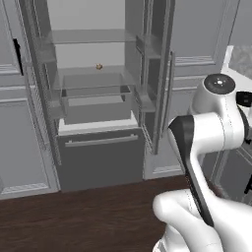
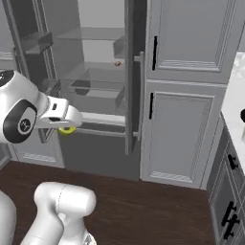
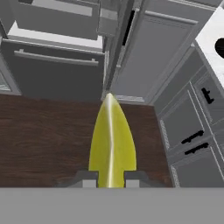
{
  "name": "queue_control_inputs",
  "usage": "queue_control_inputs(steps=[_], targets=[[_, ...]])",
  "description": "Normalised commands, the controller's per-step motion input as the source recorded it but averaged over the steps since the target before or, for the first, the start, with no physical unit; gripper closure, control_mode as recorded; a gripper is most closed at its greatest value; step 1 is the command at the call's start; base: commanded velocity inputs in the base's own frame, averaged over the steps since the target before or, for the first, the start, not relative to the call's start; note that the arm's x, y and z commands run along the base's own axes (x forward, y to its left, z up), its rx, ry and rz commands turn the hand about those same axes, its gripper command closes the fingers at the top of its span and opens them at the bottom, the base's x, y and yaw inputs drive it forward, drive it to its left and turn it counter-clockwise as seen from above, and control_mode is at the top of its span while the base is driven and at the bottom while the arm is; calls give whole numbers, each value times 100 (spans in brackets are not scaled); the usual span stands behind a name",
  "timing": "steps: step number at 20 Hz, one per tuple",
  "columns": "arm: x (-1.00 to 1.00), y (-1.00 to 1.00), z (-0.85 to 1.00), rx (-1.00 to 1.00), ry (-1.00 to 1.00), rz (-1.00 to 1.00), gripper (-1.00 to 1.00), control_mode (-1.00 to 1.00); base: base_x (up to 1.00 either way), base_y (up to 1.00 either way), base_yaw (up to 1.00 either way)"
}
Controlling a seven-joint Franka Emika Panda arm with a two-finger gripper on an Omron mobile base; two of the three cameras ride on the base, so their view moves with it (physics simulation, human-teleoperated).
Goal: Grab a lemon wedge from the fridge and one ice cube from the ice bowl, and put them in the glass of lemonade.
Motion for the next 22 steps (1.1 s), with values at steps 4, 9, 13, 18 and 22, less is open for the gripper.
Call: queue_control_inputs(steps=[4,9,13,18,22], targets=[[0,0,0,0,0,0,100,100,-53,-74,-30],[0,0,0,0,0,0,100,100,-15,-82,-41],[0,0,0,0,0,0,100,100,0,-77,-42],[0,0,0,0,0,0,100,100,0,-33,-36],[0,0,0,0,0,0,100,100,35,19,-23]])
